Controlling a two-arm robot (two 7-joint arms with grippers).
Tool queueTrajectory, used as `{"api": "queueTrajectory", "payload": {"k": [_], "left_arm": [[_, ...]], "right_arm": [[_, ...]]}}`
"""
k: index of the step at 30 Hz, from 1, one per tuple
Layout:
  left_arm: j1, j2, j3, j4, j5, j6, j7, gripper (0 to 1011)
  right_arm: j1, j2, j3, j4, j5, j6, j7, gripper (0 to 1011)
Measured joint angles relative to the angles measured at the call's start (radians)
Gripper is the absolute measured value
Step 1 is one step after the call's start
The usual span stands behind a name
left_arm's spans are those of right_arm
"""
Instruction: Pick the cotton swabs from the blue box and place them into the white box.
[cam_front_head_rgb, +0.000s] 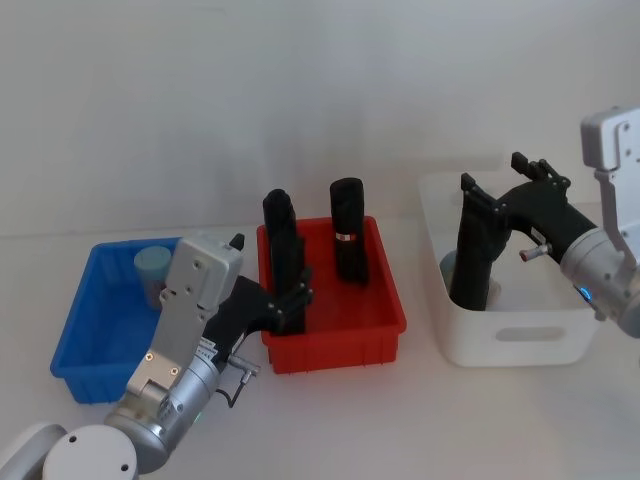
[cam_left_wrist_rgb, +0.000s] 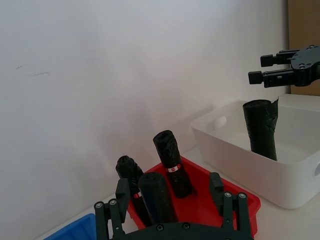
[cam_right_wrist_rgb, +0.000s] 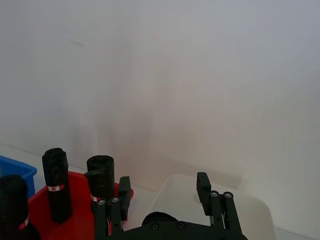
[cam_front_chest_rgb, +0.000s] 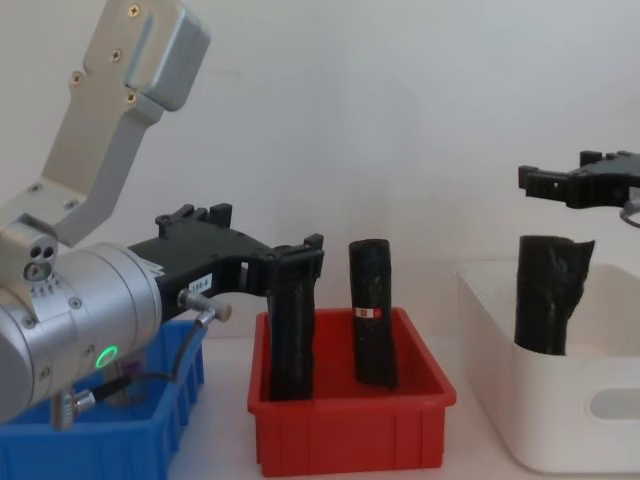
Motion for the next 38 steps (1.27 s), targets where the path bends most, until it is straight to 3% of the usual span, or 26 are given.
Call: {"api": "queueTrajectory", "payload": {"k": [9, 38], "left_arm": [[0.0, 0.0, 0.0, 0.0, 0.0, 0.0, 0.0, 1004], [0.0, 0.0, 0.0, 0.0, 0.0, 0.0, 0.0, 1004]], "right_arm": [[0.002, 0.004, 0.004, 0.013, 0.006, 0.001, 0.008, 999], [0.005, 0.007, 0.007, 0.026, 0.012, 0.002, 0.016, 1002]]}}
